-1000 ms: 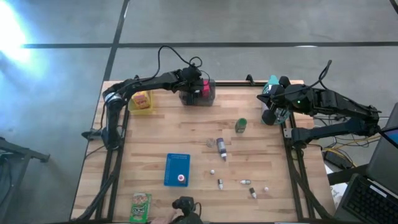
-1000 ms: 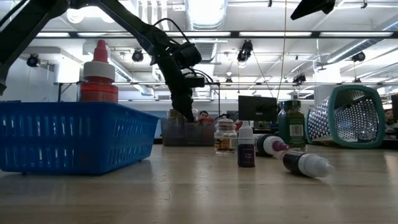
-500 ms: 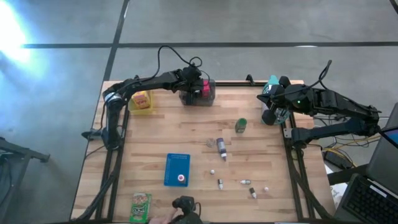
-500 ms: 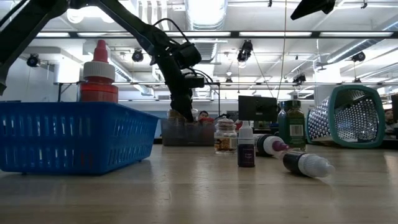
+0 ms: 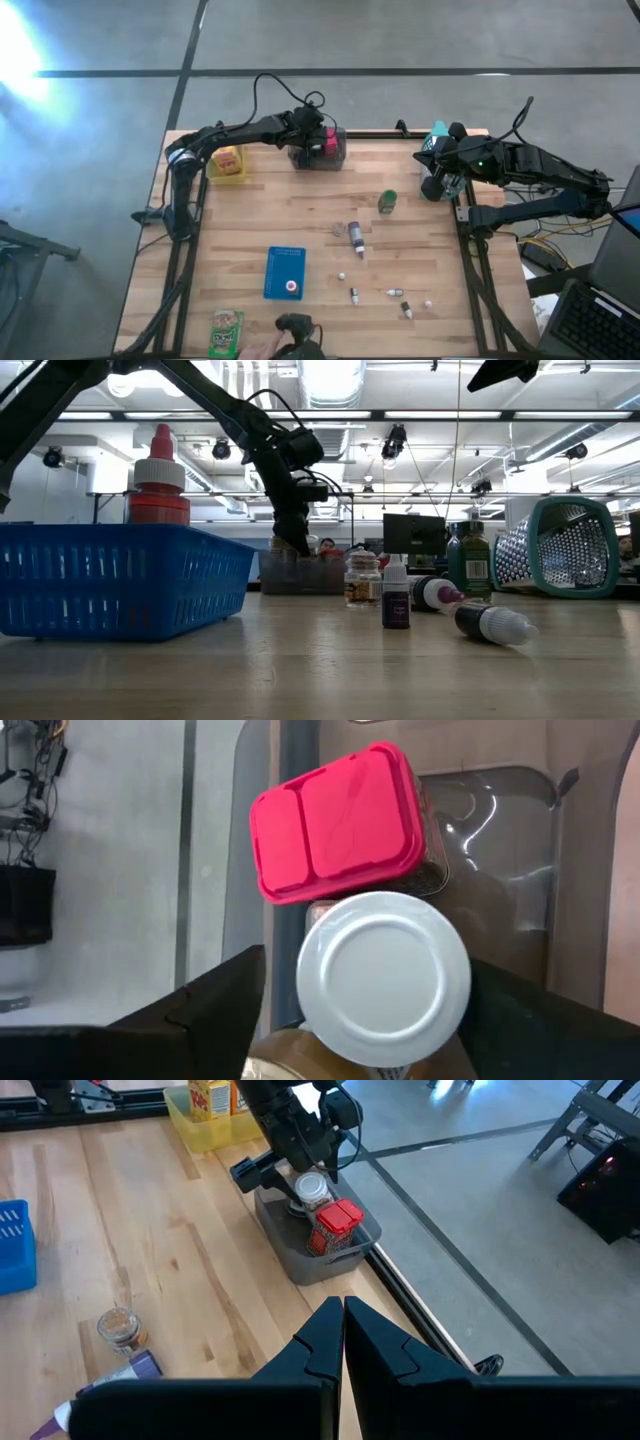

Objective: Pick & Place Kitchen Items
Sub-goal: Put the white spice bottle into the black bin, then put the purple food coloring bottle into the blue bin

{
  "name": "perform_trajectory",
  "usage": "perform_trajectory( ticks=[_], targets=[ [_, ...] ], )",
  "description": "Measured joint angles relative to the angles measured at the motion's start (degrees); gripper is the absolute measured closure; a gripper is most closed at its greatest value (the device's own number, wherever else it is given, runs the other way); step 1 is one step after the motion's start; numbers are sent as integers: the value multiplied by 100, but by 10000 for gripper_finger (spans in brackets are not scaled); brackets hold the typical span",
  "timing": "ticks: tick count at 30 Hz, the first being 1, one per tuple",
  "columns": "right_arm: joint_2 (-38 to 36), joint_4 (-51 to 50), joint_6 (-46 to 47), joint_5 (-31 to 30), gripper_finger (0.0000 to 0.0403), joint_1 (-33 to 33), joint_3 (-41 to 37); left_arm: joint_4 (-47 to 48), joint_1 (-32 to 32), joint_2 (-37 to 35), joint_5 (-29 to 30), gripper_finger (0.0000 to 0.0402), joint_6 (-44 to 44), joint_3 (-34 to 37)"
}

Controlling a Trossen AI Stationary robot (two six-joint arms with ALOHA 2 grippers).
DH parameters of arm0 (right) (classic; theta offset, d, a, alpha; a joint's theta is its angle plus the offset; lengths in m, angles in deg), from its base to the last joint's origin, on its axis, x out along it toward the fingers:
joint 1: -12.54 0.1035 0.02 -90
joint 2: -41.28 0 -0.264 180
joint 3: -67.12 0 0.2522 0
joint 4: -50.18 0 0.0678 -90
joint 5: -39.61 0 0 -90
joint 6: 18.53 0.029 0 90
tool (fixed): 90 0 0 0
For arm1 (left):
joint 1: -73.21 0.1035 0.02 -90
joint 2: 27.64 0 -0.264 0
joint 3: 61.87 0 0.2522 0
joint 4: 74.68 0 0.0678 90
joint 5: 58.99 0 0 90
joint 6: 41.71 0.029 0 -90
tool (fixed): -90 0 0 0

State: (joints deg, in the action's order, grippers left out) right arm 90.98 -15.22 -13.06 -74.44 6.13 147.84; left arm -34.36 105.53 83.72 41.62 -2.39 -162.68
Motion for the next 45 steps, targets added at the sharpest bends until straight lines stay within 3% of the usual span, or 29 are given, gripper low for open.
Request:
perform_trajectory(
  ticks=[7, 23, 45],
  targets=[
    [2, 0, 1, 0, 394, 0, 0, -256, 6, -5, 260, 64, 107, -2],
    [2, 0, -6, 0, 394, 2, 0, -372, 20, -63, 869, 60, 264, -4],
    [2, 0, -2, 0, 394, 2, 0, 12, -132, -1566, 855, 60, -787, -2]
  ],
)
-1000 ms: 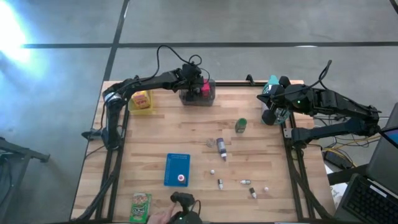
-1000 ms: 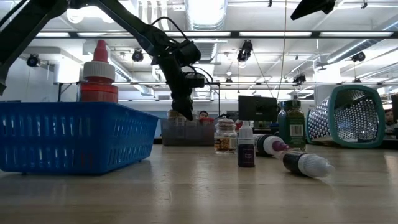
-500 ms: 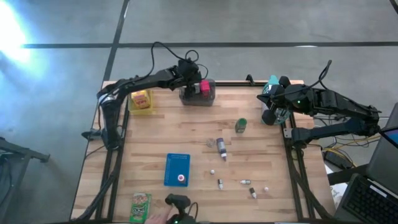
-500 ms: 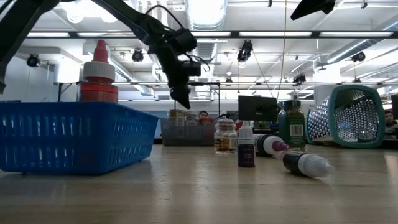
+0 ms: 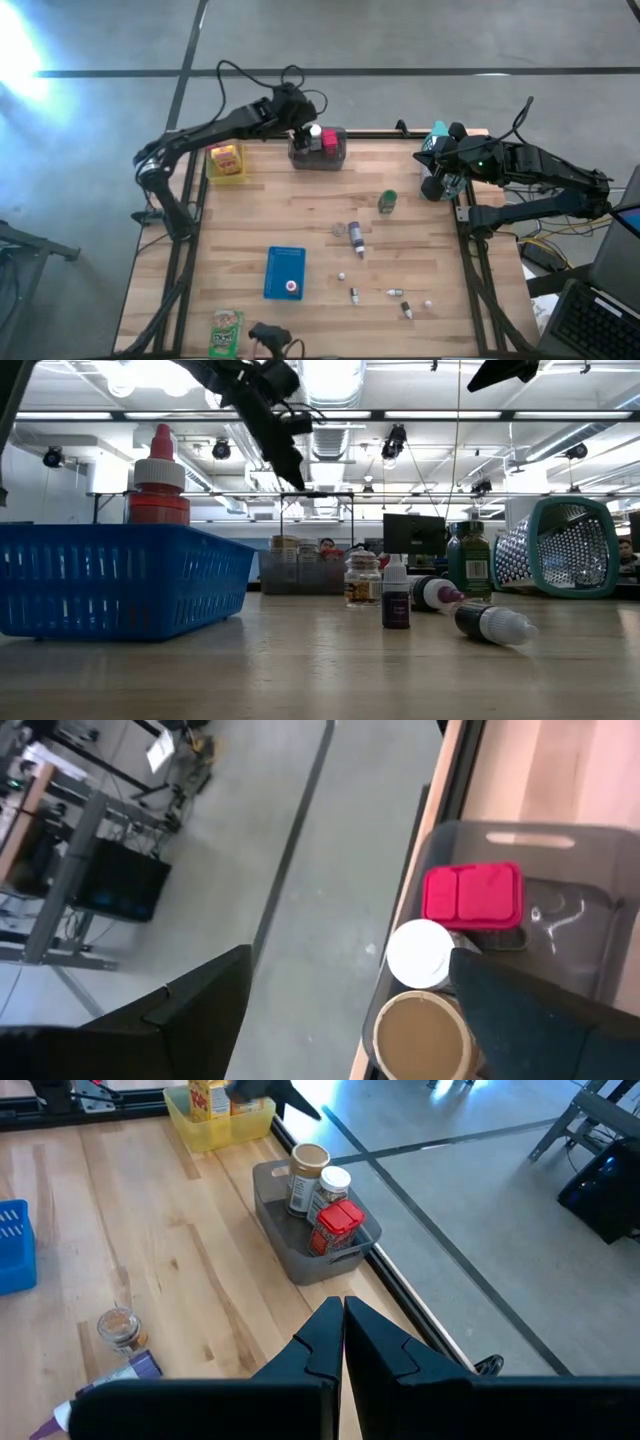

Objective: Pick & Place Kitchen Items
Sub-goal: Put the purple food coloring bottle into the blue bin

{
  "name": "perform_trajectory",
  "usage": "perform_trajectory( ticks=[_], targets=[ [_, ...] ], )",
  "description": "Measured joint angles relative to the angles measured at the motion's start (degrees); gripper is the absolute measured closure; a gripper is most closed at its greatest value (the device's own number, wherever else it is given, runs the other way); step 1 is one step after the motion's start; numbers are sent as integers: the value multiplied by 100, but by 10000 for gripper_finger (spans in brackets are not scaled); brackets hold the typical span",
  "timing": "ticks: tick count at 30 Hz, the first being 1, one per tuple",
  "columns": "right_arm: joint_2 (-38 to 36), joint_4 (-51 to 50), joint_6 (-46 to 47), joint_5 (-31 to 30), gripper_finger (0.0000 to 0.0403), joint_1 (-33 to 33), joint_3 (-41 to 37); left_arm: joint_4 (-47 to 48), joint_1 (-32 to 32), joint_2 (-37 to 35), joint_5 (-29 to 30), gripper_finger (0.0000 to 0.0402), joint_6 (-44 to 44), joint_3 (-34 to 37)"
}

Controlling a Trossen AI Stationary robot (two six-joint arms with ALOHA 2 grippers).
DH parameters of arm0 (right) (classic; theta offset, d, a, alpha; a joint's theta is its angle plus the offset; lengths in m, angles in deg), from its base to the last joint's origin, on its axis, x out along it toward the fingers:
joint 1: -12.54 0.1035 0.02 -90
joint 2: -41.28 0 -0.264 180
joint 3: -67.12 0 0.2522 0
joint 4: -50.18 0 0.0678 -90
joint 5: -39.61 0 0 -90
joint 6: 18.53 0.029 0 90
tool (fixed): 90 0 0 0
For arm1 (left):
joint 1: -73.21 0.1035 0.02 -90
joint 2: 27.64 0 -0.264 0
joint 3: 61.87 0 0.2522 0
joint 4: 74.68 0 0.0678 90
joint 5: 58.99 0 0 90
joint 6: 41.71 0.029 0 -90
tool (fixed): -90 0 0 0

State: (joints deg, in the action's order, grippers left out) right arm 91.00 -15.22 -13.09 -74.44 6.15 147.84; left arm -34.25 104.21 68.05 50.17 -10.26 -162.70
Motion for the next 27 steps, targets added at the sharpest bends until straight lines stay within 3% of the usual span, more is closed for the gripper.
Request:
perform_trajectory(
  ticks=[9, 14, 27],
  targets=[
    [0, 0, 0, 0, 394, -2, 0, 192, -139, -514, -88, 60, -235, 3],
    [-1, 0, -3, 0, 394, 0, 0, 474, -303, -772, -614, 60, -424, 9],
    [0, 0, -5, 0, 394, 0, 0, 1500, -1141, -1707, -888, 60, -1691, 11]
  ],
)
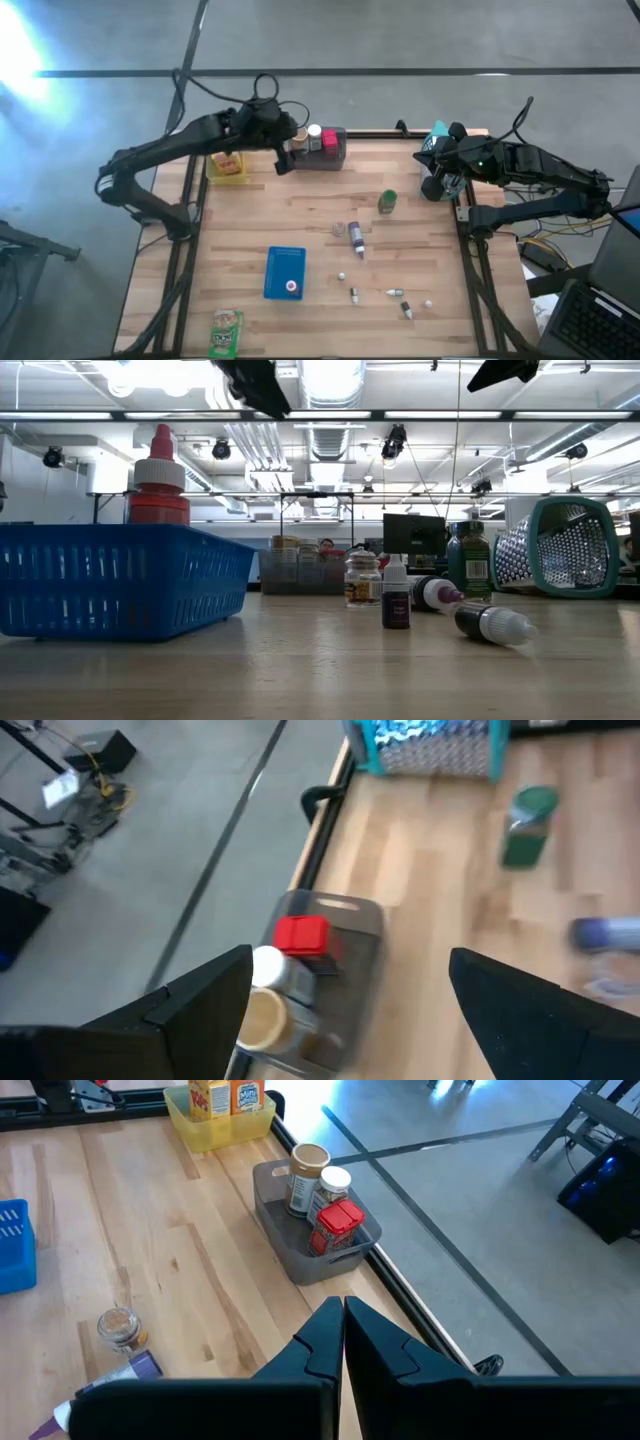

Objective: Pick & Place Kitchen Items
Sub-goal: Put the purple food coloring bottle into the blue bin

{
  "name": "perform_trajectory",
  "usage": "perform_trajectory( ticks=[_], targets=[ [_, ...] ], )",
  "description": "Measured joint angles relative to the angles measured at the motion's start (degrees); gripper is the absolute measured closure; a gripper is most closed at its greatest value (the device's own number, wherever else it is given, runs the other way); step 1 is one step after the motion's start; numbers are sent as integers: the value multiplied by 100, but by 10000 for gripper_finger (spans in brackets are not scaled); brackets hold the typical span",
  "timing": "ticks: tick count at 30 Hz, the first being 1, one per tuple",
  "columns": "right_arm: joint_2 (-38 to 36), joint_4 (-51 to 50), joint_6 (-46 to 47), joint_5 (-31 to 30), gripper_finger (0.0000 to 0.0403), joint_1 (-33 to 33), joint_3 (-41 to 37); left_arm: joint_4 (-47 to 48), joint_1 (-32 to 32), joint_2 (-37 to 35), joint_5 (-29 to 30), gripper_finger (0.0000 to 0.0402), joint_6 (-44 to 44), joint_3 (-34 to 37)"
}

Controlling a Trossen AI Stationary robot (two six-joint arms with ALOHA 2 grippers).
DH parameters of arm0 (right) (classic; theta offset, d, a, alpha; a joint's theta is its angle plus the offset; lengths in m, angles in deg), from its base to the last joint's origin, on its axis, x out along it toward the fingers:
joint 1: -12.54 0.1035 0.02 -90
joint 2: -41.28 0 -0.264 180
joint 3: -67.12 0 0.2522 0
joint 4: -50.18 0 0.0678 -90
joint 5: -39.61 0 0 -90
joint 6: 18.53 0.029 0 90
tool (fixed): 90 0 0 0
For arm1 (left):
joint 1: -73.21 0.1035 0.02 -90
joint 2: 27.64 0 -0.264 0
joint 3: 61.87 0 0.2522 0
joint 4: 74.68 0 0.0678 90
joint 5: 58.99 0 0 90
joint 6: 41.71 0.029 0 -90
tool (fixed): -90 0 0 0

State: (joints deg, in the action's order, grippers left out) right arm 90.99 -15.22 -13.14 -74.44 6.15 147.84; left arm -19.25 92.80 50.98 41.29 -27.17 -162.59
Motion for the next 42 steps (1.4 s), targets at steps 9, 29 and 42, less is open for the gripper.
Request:
perform_trajectory(
  ticks=[9, 29, 42],
  targets=[
    [0, 0, 1, 0, 394, -1, 0, 97, -660, -948, 840, 60, -855, 442],
    [10, 906, -515, 2, 394, 0, 0, -461, -1182, -3574, 1384, 60, -1832, 3048],
    [300, 913, 197, 4, 394, -2, 0, -502, -1182, -4856, 1384, 60, -1636, 4073]
  ],
)
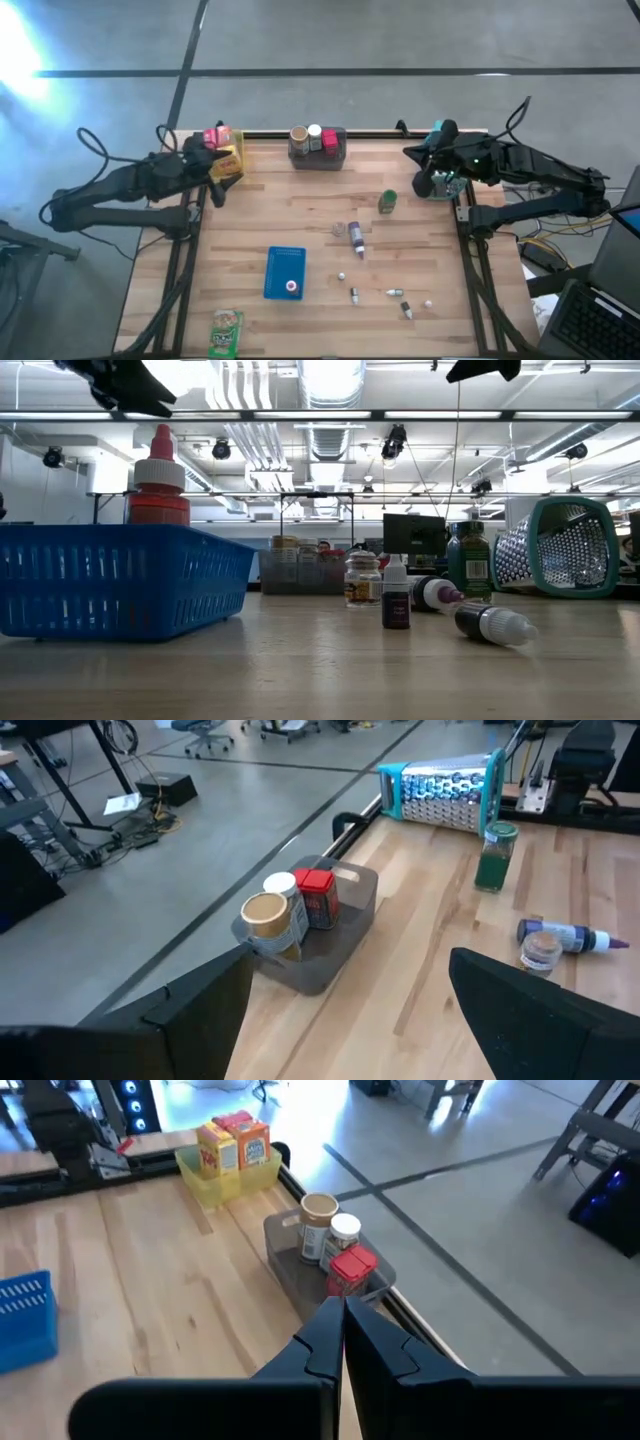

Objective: Pick & Place Kitchen Items
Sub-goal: Put the purple food coloring bottle into the blue bin

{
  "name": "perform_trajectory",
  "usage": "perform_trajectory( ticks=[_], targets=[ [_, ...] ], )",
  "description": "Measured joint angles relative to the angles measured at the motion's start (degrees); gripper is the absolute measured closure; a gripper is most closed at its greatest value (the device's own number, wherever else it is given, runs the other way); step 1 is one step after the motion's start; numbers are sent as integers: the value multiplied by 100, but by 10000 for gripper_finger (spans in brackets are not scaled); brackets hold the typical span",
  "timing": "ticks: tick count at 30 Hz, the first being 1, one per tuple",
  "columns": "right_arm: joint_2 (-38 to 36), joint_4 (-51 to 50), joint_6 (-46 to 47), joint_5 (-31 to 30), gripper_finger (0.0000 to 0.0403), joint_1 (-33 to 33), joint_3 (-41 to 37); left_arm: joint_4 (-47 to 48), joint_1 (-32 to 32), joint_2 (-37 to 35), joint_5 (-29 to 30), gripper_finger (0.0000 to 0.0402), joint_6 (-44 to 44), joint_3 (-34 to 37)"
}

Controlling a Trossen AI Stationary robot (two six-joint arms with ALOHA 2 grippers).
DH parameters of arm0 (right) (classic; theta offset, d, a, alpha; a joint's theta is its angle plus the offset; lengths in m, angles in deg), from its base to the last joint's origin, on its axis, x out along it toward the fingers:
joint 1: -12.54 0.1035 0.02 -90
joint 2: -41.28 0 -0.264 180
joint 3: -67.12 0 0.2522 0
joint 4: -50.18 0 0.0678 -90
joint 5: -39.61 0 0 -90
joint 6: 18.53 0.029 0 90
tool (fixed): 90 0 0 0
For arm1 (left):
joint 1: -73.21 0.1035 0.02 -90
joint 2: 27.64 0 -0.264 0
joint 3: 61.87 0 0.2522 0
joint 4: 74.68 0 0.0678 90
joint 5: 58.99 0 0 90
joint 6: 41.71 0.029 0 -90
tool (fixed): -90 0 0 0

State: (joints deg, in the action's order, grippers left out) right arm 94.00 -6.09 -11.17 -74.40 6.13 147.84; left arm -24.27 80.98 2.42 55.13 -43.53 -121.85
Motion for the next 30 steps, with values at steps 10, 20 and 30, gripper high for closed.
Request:
perform_trajectory(
  ticks=[10, 20, 30],
  targets=[
    [436, 1, -29, 9, 394, 253, 0, -31, 2, -996, 4, 60, -83, 668],
    [592, -77, 357, 19, 394, 944, 0, -15, 0, -1392, -2, 60, -116, 1190],
    [794, -297, 1008, -489, 394, 2036, 0, -207, 0, -1368, 0, 60, -170, 1516]
  ],
)
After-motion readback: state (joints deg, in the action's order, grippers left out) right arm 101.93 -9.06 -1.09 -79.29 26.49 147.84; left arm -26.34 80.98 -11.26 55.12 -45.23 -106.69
